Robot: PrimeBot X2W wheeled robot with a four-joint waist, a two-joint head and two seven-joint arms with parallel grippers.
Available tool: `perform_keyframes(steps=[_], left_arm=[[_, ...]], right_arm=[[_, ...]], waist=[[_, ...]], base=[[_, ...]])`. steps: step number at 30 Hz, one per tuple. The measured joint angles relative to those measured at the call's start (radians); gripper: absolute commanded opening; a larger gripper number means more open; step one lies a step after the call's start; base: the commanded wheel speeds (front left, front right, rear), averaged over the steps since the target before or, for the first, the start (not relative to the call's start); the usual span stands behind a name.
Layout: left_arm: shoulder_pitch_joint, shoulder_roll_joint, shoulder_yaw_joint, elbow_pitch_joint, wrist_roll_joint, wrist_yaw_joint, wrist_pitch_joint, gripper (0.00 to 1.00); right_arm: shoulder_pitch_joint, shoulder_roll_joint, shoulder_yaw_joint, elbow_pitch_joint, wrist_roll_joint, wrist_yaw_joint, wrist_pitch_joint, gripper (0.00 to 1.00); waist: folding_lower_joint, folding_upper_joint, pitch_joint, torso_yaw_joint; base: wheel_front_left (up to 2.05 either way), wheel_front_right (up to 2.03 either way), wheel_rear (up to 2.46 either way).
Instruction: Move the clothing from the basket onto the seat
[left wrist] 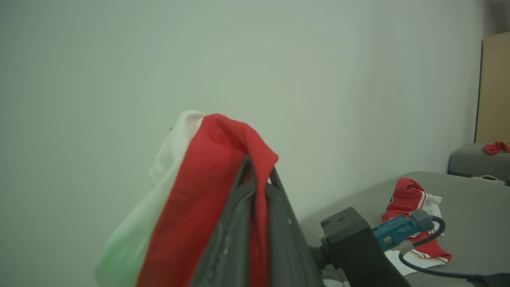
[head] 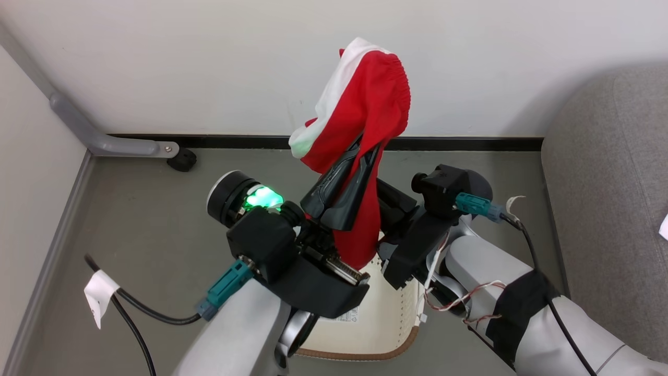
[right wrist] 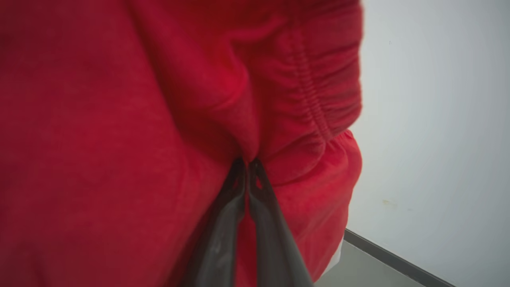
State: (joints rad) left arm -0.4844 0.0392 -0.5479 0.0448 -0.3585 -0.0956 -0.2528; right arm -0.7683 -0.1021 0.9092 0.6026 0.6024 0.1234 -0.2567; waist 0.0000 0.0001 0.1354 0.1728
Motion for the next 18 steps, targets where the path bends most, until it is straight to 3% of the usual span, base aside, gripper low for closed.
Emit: perform_keyframes(steps=[13, 14, 15, 16, 17, 18], left_arm=[[0.000, 0.010, 0.049, 0.047, 0.000, 0.015, 0.000, 0.00], [0.000, 0.010, 0.051, 0.055, 0.000, 0.016, 0.000, 0.18], [0.000, 0.009, 0.051, 0.062, 0.000, 0.016, 0.000, 0.45], [0.000, 0.008, 0.051, 0.068, 0.000, 0.016, 0.000, 0.89], [0.000, 0.007, 0.052, 0.074, 0.000, 0.017, 0.000, 1.00], [0.000, 0.007, 0.053, 0.080, 0.000, 0.017, 0.000, 1.00]], right_arm=[[-0.002, 0.005, -0.010, -0.040, 0.041, 0.000, 0.000, 0.00], [-0.002, 0.005, -0.014, -0.042, 0.041, 0.000, 0.000, 0.00], [-0.001, 0.004, -0.020, -0.046, 0.041, 0.000, 0.000, 0.00], [0.000, 0.003, -0.023, -0.049, 0.041, 0.000, 0.000, 0.00], [0.000, 0.003, -0.026, -0.052, 0.041, 0.000, 0.000, 0.00], [0.000, 0.003, -0.027, -0.054, 0.041, 0.000, 0.000, 0.00]], waist=[[0.0000, 0.0000, 0.006, -0.030], [0.0000, 0.0000, 0.006, -0.034], [0.0000, 0.0000, 0.006, -0.037], [0.0000, -0.0001, 0.006, -0.040], [0.0000, 0.0000, 0.006, -0.041], [0.0000, 0.0000, 0.005, -0.043]], base=[[0.00, 0.00, 0.00], [0.00, 0.00, 0.00], [0.00, 0.00, 0.00], [0.00, 0.00, 0.00], [0.00, 0.00, 0.00], [0.00, 0.00, 0.00]])
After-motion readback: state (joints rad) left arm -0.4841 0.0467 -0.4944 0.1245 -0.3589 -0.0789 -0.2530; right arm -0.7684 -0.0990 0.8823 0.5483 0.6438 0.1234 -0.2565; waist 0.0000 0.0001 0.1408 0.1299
